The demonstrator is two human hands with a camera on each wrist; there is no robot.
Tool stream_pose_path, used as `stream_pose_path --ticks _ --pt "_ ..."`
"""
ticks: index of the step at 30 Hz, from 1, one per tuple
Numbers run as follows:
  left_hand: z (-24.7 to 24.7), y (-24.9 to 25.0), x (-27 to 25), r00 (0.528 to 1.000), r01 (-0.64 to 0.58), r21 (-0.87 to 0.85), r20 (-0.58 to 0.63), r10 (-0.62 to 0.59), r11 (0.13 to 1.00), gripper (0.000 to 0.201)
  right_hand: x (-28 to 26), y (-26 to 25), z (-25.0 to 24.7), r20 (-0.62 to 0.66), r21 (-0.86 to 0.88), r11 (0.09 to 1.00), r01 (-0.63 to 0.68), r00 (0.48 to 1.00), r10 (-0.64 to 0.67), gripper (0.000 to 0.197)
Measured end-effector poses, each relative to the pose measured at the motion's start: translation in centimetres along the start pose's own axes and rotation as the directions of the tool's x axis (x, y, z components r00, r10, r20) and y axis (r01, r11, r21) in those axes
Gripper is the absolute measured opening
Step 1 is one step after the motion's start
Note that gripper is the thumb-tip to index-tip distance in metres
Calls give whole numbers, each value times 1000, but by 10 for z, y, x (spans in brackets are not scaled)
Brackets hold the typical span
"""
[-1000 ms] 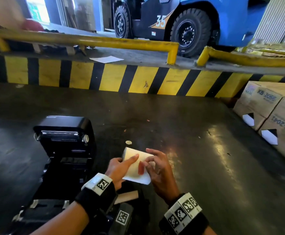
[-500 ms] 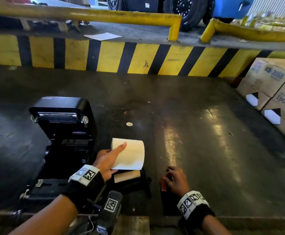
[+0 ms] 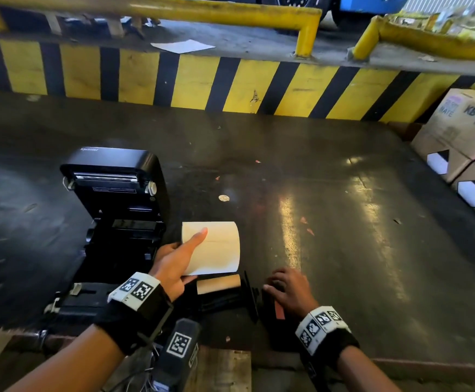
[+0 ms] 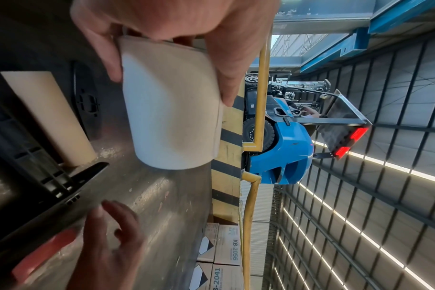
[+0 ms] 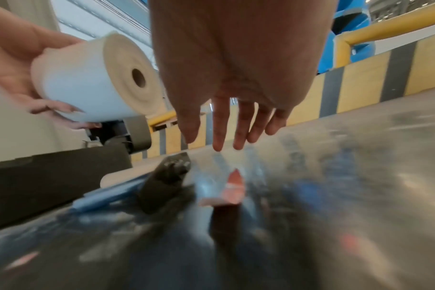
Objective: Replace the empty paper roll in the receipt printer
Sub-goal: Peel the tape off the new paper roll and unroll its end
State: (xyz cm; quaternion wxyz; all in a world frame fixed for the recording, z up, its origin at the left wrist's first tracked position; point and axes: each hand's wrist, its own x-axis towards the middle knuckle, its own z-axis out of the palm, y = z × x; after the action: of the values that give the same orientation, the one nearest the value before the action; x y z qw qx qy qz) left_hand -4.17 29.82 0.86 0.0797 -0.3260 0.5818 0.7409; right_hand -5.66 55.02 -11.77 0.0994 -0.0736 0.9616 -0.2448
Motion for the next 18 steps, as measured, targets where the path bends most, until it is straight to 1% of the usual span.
stream_pose_path --ticks 1,3,5,6,8,10,11,14,16,18 --pt "-1 1 -1 1000 2 3 2 -2 1000 54 3 -11 2 11 -2 1000 -6 1000 6 43" --pt "-5 0 -4 1000 10 -4 1 -10 1000 54 6 -31 9 79 -65 997 -34 996 39 52" --pt "-8 0 -7 1000 23 -22 2 -23 999 53 7 -41 14 122 -120 992 -49 991 63 50" --pt "-10 0 -9 1000 25 -30 9 -25 999 52 7 -43 14 139 -102 993 -57 988 71 48" --pt "-14 -1 -10 999 26 -41 20 -25 999 50 6 -43 14 151 55 995 -80 986 71 39" --pt "-17 -2 -10 999 28 -44 21 -27 999 47 3 -44 9 109 261 962 -79 993 52 27" --pt "-18 -2 -10 1000 28 -51 14 -27 998 44 1 -44 4 68 322 945 -62 997 42 24" --pt "-18 -1 -7 1000 12 -85 -3 -12 996 37 -1 -42 -22 -88 370 929 11 996 24 21" --pt "-17 2 -5 1000 -5 -97 -8 5 995 42 -1 -39 -45 -175 447 893 39 984 45 22" --pt "-17 5 -3 1000 -15 -124 11 16 992 56 0 -35 -68 -278 540 840 54 953 117 23"
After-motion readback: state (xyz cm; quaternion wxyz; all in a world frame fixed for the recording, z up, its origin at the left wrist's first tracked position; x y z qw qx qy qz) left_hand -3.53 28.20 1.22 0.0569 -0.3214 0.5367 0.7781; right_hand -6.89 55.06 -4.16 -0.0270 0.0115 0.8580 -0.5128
